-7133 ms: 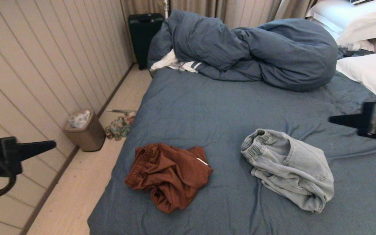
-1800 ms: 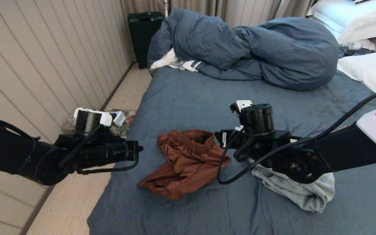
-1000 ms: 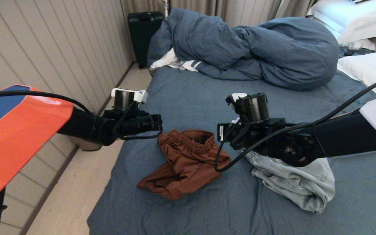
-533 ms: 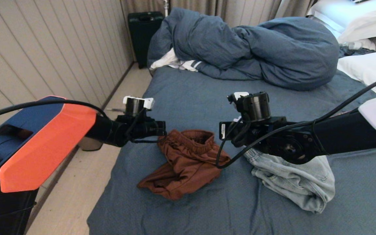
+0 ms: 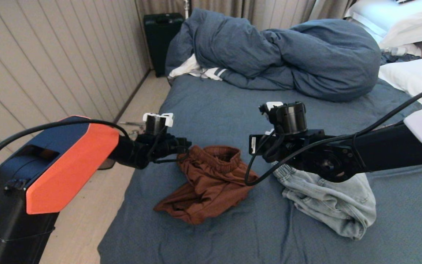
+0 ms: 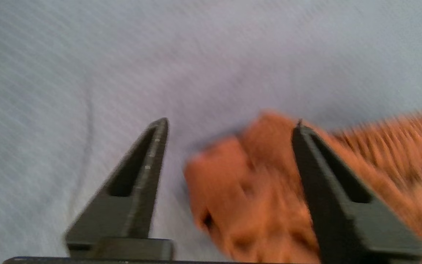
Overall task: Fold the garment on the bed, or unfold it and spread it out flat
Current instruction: Unford the brown shorts
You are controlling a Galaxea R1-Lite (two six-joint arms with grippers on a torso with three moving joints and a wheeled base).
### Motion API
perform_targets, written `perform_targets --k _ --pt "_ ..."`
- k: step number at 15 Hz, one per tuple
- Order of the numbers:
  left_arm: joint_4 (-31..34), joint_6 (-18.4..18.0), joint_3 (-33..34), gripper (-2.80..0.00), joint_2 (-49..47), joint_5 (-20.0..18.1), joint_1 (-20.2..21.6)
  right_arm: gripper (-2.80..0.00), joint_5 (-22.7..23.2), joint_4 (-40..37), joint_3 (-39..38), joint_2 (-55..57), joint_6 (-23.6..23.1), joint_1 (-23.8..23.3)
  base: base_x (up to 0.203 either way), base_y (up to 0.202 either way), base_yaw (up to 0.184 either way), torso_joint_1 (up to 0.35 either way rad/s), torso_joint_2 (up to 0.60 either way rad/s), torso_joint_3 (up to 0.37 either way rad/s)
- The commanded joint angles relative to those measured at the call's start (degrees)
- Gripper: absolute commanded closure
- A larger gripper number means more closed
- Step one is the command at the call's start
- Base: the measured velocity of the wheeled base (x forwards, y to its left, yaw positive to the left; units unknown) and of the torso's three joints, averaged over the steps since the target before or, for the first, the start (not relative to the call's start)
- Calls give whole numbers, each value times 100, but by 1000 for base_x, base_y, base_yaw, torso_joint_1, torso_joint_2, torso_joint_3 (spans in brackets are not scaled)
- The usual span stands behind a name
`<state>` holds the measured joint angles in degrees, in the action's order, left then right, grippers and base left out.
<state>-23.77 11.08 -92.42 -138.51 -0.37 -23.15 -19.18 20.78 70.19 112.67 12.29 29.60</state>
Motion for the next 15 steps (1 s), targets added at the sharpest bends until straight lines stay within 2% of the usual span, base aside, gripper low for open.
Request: perform_targets --k 1,10,15 --pt "-34 24 -65 -280 -185 72 -48 0 -7 13 -14 -17 4 2 0 0 0 0 0 0" --pt "-57 37 -29 -280 -235 72 -118 0 2 5 -12 10 2 2 0 0 0 0 0 0" --pt "-66 122 189 -280 70 81 -251 0 -7 5 12 -8 -7 2 0 0 0 0 0 0"
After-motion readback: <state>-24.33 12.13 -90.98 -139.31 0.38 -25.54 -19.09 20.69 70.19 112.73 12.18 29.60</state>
